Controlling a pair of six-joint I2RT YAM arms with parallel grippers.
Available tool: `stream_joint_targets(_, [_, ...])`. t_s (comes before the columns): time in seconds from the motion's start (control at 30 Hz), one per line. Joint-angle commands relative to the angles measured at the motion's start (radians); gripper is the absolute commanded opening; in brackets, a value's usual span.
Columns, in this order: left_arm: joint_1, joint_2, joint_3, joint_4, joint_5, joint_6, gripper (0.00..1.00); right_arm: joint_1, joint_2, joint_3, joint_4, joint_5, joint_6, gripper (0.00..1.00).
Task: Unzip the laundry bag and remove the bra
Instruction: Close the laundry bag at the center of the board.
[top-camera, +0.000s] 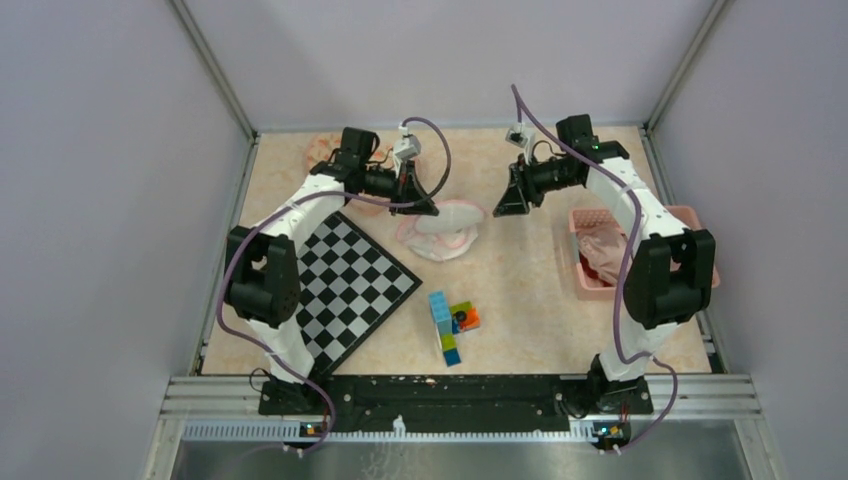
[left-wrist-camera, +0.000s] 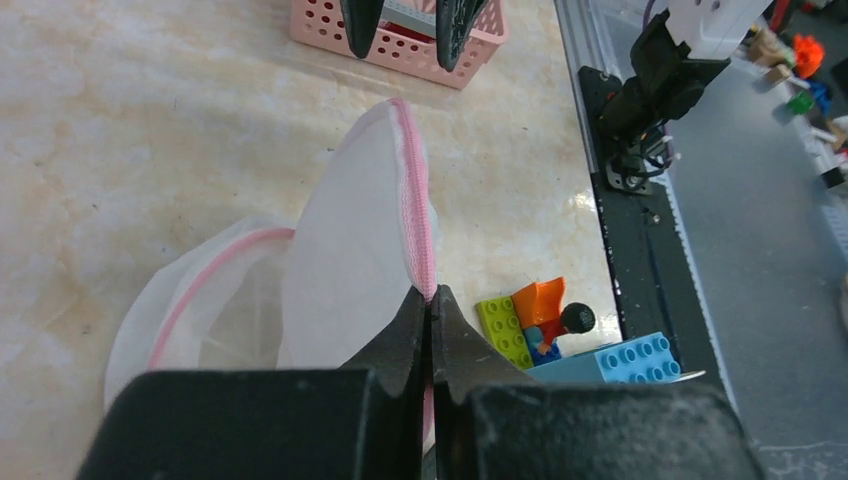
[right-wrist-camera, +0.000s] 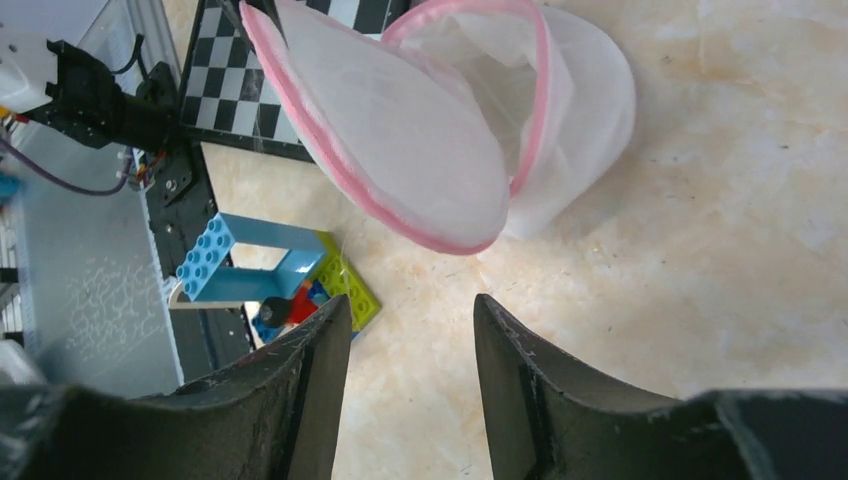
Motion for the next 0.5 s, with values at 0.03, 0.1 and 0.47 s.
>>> stream_joint_targets(0.03, [0.009,-0.013,-0.011,0.105,0.148,-0.142,0.00,-0.007,-0.053,-0.035,0.198,0.012,0.177,0.48])
stream_joint_targets(0.1, [0.011,-0.021,-0.031,0.157,0.173,-0.208,0.00,-0.006,-0.054,-0.059,0.266,0.026,0.239,0.48])
stream_joint_targets(0.47, [0.046,-0.070,-0.232,0.703,0.184,-0.711,0.00,-0.015,-0.118,-0.233,0.472,-0.135,0.302,0.48])
